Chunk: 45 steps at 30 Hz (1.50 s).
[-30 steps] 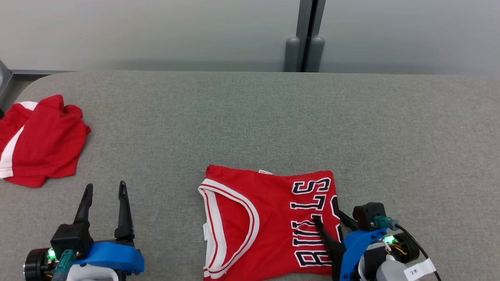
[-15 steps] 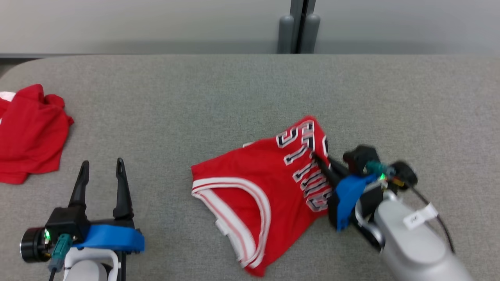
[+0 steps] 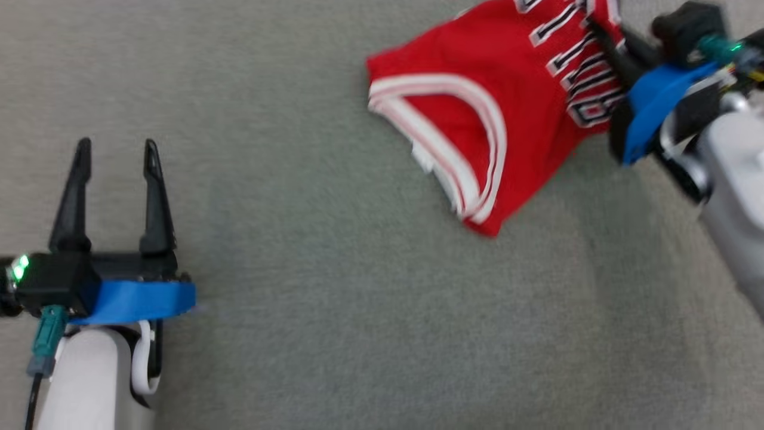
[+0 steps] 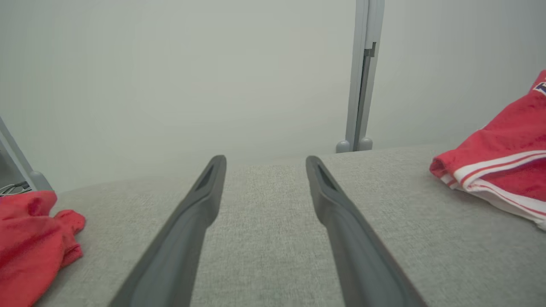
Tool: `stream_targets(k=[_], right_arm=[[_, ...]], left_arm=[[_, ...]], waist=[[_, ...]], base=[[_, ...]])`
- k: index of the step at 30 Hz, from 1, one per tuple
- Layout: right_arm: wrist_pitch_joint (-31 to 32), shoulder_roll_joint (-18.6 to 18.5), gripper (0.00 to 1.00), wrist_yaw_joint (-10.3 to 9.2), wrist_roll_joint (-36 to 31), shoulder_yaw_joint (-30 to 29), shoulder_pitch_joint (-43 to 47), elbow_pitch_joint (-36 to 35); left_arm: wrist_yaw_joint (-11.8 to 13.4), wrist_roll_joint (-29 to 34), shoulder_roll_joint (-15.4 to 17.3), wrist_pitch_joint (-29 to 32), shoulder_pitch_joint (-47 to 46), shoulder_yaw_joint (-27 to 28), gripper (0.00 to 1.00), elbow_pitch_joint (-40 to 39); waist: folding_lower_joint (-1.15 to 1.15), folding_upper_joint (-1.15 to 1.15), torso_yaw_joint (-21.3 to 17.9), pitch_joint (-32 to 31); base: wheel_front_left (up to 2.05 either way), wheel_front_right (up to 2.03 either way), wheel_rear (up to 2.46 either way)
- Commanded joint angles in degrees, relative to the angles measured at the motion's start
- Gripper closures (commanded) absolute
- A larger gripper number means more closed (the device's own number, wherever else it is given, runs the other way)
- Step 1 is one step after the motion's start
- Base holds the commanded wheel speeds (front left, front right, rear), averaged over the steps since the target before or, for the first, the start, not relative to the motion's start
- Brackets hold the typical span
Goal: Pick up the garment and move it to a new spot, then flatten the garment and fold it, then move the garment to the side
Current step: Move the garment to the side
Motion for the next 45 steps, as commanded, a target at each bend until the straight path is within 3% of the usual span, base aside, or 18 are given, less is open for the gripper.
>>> stream_targets(k=[1, 12, 22, 23, 24, 25, 31, 37, 40, 45], right_arm=[[-0.67, -2.16, 1.00, -0.01, 1.51, -0.79, -3.46, 0.70], [-4.38, -9.97, 1.00, -0.01, 7.62, -3.11, -13.10, 5.71], [-6.43, -9.24, 1.00, -0.01, 7.00, 0.84, -19.56, 13.35], [-6.94, -8.96, 0.83, -0.01, 6.66, 0.92, -20.37, 14.32], [-7.58, -8.94, 0.54, -0.01, 6.07, 0.76, -21.18, 15.52], [-7.70, -8.75, 0.00, -0.01, 5.46, 0.68, -21.68, 17.17], [-10.18, -8.00, 0.00, -0.01, 2.29, 0.37, -23.04, 23.94], [-13.68, -6.56, 0.00, -0.01, 0.39, -0.22, -19.52, 24.86], [-14.35, -4.58, 0.00, 0.00, 1.21, -1.59, -16.92, 22.42], [-14.35, -1.62, 0.00, -0.01, 1.47, -7.08, -8.00, 11.19]], left_arm=[[0.36, 0.91, 1.20, 0.17, -1.77, -0.16, 0.00, -2.02], [0.11, 3.60, 6.58, 6.59, -3.74, 0.75, 0.00, -15.89], [0.46, 3.61, 8.19, 9.22, -3.87, 1.28, 0.00, -20.75], [0.67, 3.53, 8.19, 9.22, -3.69, 1.39, 0.00, -20.87], [0.87, 3.47, 8.22, 9.22, -3.42, 1.46, 0.00, -20.85], [0.96, 3.32, 8.14, 9.03, -3.22, 1.44, 0.00, -20.68], [1.51, 2.39, 6.91, 7.25, -2.16, 0.98, 0.00, -18.08], [2.27, 0.99, 5.29, 4.45, -0.13, 0.81, 0.00, -13.81], [3.06, -0.01, 4.40, 3.26, 2.17, 1.57, 0.00, -11.47], [3.84, -1.68, 3.15, 1.63, 6.40, 2.43, 0.00, -8.18]], waist=[[-0.02, -0.01, -1.95, 2.54], [-0.02, -0.01, -11.97, 11.38], [-0.02, -0.01, -13.39, 14.31], [-0.02, -0.01, -13.31, 14.37], [-0.02, -0.01, -13.22, 14.40], [-0.02, -0.01, -13.05, 14.29], [-0.02, -0.01, -11.41, 11.83], [-0.02, -0.01, -9.38, 6.81], [-0.02, -0.01, -8.46, 3.46], [-0.02, -0.01, -6.25, -2.03]], base=[[0.00, 0.00, 0.00], [0.00, 0.00, 0.00], [0.00, 0.00, 0.00], [0.00, 0.00, 0.00], [0.00, 0.00, 0.00], [0.00, 0.00, 0.00], [0.00, 0.00, 0.00], [0.00, 0.00, 0.00], [0.00, 0.00, 0.00], [0.00, 0.00, 0.00]])
